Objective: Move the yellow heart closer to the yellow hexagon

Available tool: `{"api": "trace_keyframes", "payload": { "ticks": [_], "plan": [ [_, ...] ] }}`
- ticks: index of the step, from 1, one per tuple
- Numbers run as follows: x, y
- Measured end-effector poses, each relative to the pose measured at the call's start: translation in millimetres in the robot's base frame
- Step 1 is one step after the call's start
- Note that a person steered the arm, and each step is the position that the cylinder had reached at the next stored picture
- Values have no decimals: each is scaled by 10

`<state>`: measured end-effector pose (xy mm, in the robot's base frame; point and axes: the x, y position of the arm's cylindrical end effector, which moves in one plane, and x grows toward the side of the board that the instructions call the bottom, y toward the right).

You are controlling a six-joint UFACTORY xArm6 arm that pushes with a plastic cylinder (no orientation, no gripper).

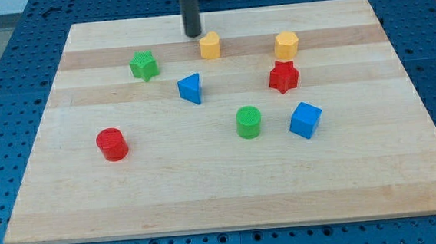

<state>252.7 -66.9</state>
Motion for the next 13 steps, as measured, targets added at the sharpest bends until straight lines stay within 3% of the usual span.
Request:
{"api": "trace_keyframes", "payload": {
  "ticks": [2,6,9,11,13],
  "plan": [
    [269,-16],
    [477,864],
    [571,251],
    [850,571],
    [781,837]
  ]
}}
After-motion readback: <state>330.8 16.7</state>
